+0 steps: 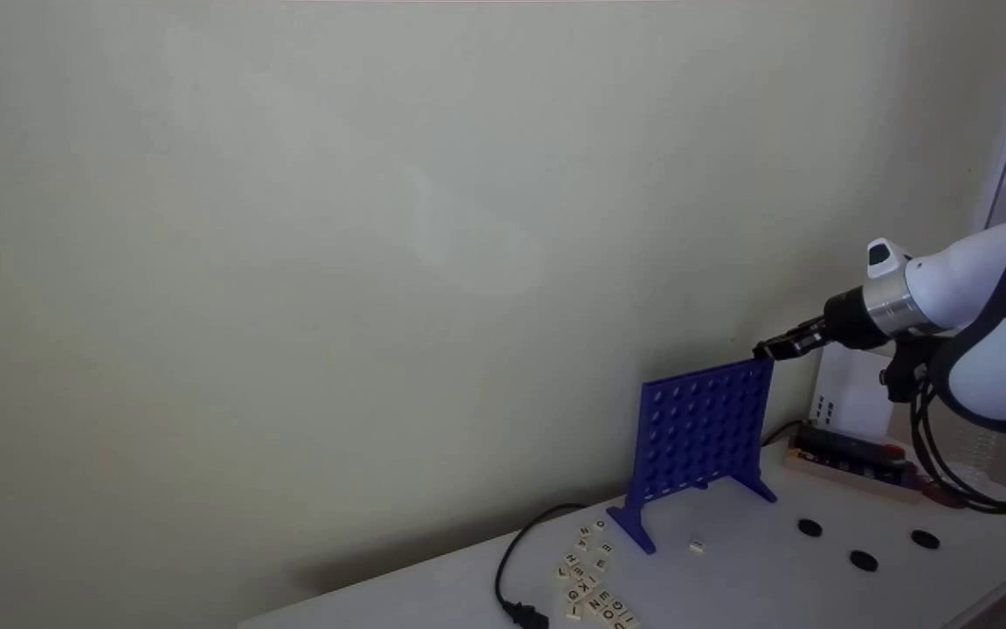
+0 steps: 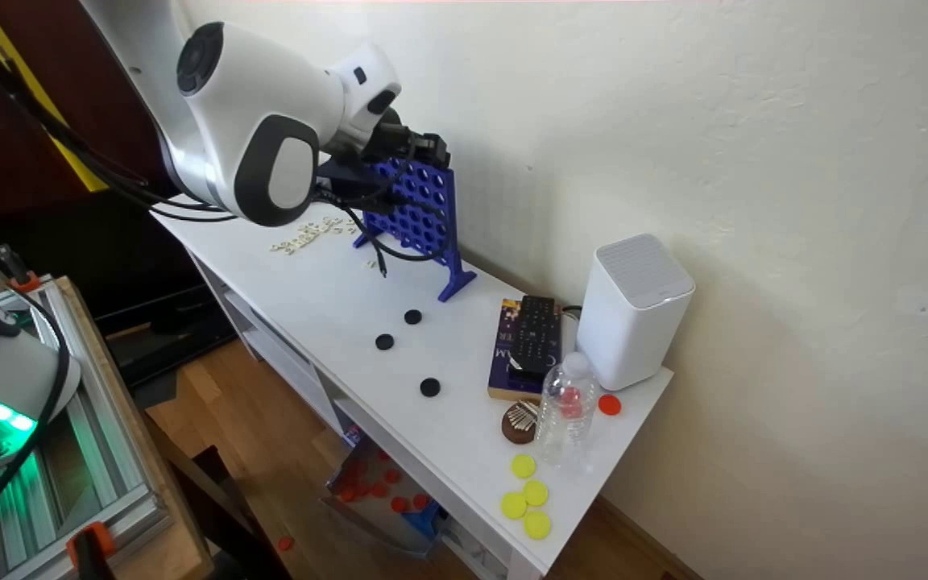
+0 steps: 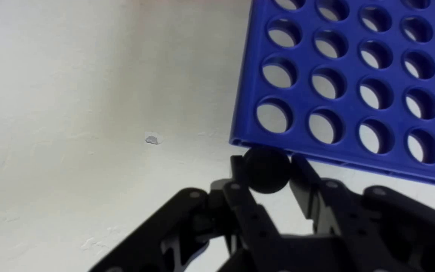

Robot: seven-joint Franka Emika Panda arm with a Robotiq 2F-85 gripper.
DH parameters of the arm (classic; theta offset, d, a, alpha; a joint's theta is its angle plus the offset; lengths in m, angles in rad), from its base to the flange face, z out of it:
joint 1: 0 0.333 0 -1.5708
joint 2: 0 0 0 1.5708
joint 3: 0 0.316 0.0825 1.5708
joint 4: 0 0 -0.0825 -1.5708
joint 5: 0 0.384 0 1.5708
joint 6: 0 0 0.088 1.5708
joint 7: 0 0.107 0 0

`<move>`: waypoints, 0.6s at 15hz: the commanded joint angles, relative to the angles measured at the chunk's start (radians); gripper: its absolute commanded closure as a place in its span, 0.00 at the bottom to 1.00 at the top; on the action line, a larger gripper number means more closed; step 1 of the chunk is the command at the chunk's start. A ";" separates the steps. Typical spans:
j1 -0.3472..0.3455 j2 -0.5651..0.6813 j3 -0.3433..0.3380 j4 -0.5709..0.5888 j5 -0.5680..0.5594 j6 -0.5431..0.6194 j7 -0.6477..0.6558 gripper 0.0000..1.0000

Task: Put one black chip in the blue gameboard.

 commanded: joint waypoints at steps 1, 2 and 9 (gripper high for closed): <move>0.003 0.025 -0.005 0.016 -0.025 0.035 -0.011 0.91; 0.003 0.027 -0.006 0.016 -0.026 0.038 -0.012 0.91; 0.002 0.039 -0.010 0.018 -0.027 0.056 -0.018 0.91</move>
